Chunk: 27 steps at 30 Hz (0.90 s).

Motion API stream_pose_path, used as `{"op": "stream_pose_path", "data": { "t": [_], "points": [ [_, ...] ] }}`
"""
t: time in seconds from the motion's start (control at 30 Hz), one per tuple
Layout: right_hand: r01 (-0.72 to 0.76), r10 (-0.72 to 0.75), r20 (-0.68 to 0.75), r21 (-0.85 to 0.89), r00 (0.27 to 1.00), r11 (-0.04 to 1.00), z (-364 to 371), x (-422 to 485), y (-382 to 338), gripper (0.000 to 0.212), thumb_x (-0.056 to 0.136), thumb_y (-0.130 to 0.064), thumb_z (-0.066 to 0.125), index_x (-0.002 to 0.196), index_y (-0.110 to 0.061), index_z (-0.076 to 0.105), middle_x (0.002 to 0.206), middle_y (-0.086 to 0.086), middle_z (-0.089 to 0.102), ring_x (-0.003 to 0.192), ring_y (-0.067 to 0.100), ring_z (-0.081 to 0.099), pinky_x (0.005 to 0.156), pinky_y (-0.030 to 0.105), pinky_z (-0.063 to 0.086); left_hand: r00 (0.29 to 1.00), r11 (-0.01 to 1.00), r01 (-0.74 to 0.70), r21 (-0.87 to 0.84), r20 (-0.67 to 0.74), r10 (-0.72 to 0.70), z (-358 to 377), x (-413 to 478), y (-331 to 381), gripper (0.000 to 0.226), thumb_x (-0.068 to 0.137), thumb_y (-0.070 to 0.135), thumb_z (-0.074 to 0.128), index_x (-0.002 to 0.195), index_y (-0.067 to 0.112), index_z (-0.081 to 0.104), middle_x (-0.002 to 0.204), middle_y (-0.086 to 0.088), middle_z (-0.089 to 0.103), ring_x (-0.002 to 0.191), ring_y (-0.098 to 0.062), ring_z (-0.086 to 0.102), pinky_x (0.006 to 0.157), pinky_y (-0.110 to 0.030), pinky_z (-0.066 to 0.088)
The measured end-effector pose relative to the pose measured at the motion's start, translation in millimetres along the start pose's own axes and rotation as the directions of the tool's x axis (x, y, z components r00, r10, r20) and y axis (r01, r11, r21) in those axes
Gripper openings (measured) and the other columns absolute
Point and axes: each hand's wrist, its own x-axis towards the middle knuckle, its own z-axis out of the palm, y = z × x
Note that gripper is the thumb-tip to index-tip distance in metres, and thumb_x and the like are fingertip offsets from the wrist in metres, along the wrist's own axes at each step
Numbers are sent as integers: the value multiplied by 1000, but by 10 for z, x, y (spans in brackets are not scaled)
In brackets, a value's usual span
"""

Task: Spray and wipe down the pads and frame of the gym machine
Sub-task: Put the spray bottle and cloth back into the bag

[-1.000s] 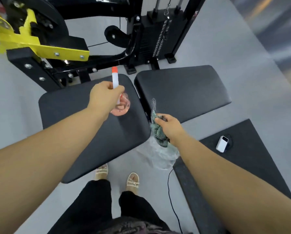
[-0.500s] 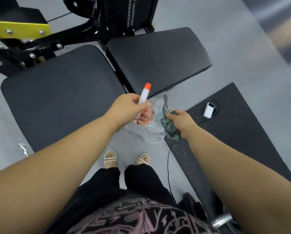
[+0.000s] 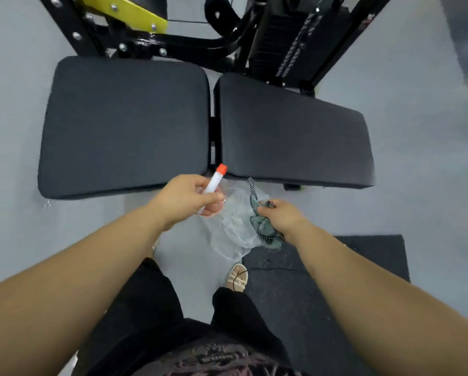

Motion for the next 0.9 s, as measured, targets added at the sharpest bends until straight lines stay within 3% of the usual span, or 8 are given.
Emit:
{"op": "stream_pose_path", "data": {
  "t": [0.13,0.3,0.43,0.53,0.77,0.9],
  "points": [
    [53,-41,89,-130,995,990,-189,118,208,27,90,-19,62,112,-2,60,110,18,65,102,32,61,92,42,49,988,992,41,-121,-141,-58,320,-98,-384,10,89,9,62,98,12,65,81,2,66,59,0,64,63,-14,54],
    [85,-57,122,-231,991,969,-89,146,397,27,90,-19,61,115,-9,60,111,13,65,102,29,62,87,35,49,943,970,90,-226,-294,-156,482,-233,-855,21,90,6,59,78,22,57,77,-1,61,59,-6,60,60,-12,52],
    [131,-78,183,-296,980,946,148,136,542,30,91,-22,61,120,-15,58,113,8,63,102,25,61,85,31,47,926,965,156,-209,-310,-217,485,-292,-1227,6,90,12,60,90,17,62,83,-5,62,76,-18,59,83,-36,53],
    [166,-92,216,-358,972,919,288,130,576,29,91,-21,60,119,-15,59,115,9,62,103,24,59,86,31,47,904,956,210,-207,-331,-270,461,-342,-1453,8,90,15,59,97,15,62,82,-3,62,82,-23,58,88,-43,51],
    [263,-129,282,-509,951,819,420,298,631,30,92,-21,59,121,-14,58,120,11,61,103,26,60,89,34,47,876,929,223,-295,-357,-324,607,-308,-1781,18,89,15,60,107,11,62,87,-5,64,87,-25,63,91,-46,52],
    [341,-163,331,-604,929,720,496,685,727,32,92,-19,59,124,-14,58,130,10,55,110,25,56,91,29,42,847,917,231,-326,-397,-354,793,6,-1999,4,91,16,57,89,20,57,80,-3,60,84,-28,60,86,-42,51]
  ]
}}
